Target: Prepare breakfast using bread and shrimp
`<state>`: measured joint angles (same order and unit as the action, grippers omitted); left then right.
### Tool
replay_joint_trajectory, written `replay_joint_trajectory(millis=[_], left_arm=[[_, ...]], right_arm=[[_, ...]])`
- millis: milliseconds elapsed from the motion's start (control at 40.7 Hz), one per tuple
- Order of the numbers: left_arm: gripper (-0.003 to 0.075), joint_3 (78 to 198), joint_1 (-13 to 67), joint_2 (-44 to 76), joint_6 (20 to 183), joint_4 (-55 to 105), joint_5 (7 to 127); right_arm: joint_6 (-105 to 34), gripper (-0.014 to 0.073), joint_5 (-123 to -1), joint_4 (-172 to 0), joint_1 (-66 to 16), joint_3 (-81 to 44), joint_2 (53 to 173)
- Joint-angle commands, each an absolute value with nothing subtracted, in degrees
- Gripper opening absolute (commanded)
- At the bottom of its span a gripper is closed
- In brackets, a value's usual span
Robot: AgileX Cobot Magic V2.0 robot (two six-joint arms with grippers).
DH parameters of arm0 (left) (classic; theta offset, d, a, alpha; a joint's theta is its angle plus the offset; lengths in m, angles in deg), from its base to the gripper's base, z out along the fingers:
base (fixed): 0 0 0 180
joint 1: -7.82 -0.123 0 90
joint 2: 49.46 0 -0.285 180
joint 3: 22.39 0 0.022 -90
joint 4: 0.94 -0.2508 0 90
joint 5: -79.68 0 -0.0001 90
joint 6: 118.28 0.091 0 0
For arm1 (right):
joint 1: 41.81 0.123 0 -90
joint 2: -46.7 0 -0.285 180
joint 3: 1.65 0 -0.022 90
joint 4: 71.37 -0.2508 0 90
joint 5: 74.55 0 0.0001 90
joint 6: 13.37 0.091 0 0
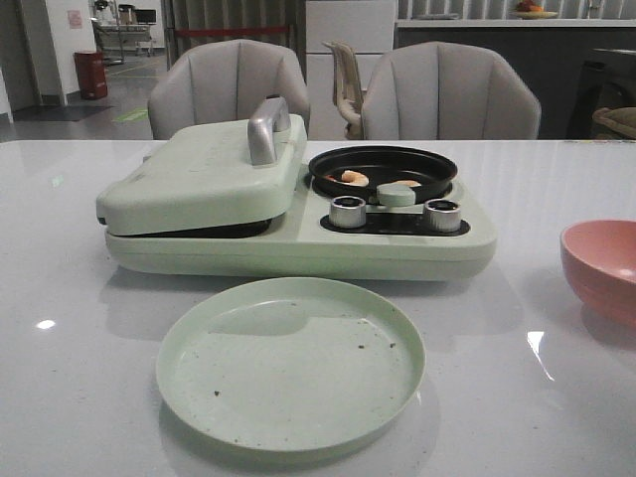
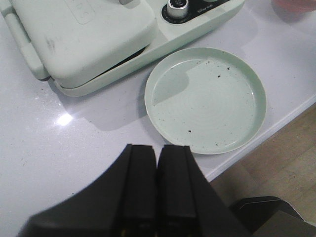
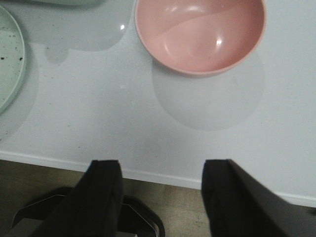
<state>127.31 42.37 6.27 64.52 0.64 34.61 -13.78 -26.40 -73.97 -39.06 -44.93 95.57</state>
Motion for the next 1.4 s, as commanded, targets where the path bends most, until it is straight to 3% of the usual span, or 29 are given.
replay_joint_trajectory(millis=[0, 221, 934, 1204, 1376], left_arm=[[0.01, 128.8, 42.82, 5.72, 64.06, 1.05, 38.34], [0.01, 128.8, 42.82, 5.72, 64.06, 1.05, 38.34], [0.01, 128.53, 42.82, 5.41, 64.06, 0.54, 38.79], [0.01, 125.91, 33.83, -1.59, 64.06, 0.05, 41.7], [0.01, 119.73, 26.6, -8.15, 64.06, 0.05, 49.46]], right_arm=[[-14.38, 0.0338, -28.97, -73.96, -38.95, -44.02, 93.24], [-14.38, 0.0032, -29.08, -73.96, -38.95, -44.02, 92.82], [-14.38, 0.0044, -29.09, -74.2, -38.95, -44.02, 92.82], [-14.38, 0.0044, -29.09, -74.2, -38.95, -44.02, 92.82], [-14.38, 0.0044, -29.09, -74.2, -38.95, -44.02, 92.82]])
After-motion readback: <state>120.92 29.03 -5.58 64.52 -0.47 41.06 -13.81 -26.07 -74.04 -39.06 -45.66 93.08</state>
